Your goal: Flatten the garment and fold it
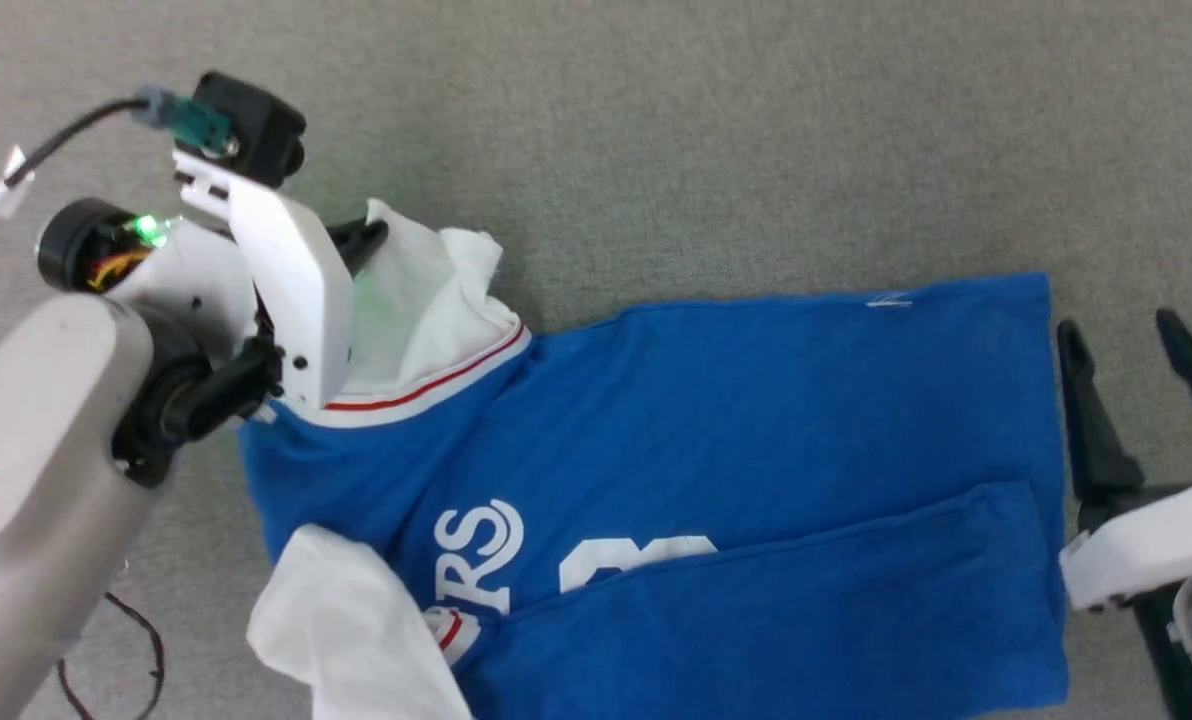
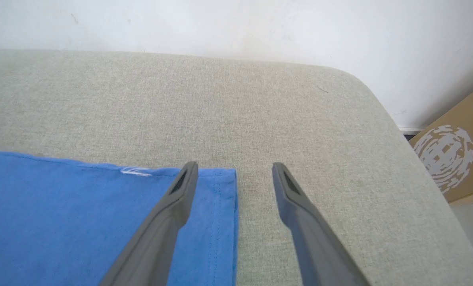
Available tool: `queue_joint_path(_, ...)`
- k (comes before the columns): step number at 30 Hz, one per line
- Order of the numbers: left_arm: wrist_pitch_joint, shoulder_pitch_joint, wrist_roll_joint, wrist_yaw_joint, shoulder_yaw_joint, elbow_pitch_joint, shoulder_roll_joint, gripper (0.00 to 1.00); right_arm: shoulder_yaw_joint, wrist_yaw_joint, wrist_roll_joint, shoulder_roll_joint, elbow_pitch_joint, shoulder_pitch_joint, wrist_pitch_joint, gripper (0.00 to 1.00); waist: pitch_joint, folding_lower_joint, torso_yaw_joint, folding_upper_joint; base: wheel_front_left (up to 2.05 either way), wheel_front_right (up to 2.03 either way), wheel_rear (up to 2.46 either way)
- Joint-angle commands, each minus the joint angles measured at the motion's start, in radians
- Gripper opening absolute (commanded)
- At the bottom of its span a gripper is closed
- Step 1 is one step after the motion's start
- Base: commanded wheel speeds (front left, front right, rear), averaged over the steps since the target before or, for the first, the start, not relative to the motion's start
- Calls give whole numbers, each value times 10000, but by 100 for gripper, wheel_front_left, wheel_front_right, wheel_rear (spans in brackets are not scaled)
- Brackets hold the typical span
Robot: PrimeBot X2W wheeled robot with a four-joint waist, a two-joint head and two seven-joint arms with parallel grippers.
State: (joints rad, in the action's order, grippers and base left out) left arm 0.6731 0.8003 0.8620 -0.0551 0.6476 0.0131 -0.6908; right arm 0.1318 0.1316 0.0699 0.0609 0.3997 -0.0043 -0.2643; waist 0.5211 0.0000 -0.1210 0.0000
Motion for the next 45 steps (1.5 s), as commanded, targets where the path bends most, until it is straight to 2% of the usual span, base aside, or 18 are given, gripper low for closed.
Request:
queue_joint_path(1,-269,-210,-64,-45,-51,56,69,0,34,-9,102,149,71,-355,-146,100,-446,0,273,0,0,0,0)
queue_joint_path(6,-750,-409,-14,-91,-204,41,143,0,339,-9,410,776,6,-1173,-958,100,-769,0,497,0,0,0,0)
queue_joint_path(11,-816,-431,40,-115,-233,-66,174,0,550,-9,872,1306,-586,-1787,-2451,100,-691,0,679,0,0,0,0)
queue_joint_path(15,-835,-373,65,-156,-236,-150,257,0,289,-9,1152,1925,-1077,-1989,-3428,100,-415,0,833,0,0,0,0)
queue_joint_path(20,-780,-252,63,-173,-222,-188,287,0,161,-9,1645,2102,-1478,-2060,-4291,100,-68,0,984,0,0,0,0)
queue_joint_path(29,-676,12,59,-161,-210,-222,312,0,-142,-9,2183,2269,-1971,-2142,-5090,100,339,0,1197,0,0,0,0)
queue_joint_path(30,-678,29,57,-157,-203,-206,324,0,-81,-9,2231,2197,-2023,-2166,-5213,58,349,0,1206,0,0,0,0)
queue_joint_path(31,-686,41,56,-149,-193,-186,342,0,-71,-9,2248,2169,-2036,-2200,-5284,38,350,0,1216,0,0,0,0)
queue_joint_path(32,-712,46,63,-139,-191,-163,366,0,-79,-9,2235,2174,-2037,-2238,-5297,1,336,0,1224,0,0,0,0)
queue_joint_path(39,-1381,-130,47,-70,-370,-9,413,0,-54,-9,2139,2275,-2009,-2361,-4847,0,-157,0,1192,0,0,0,0)
queue_joint_path(45,-2952,-430,-237,-84,-917,-169,353,0,50,-9,1996,2468,-1906,-2348,-4076,0,-913,0,1157,0,0,0,0)
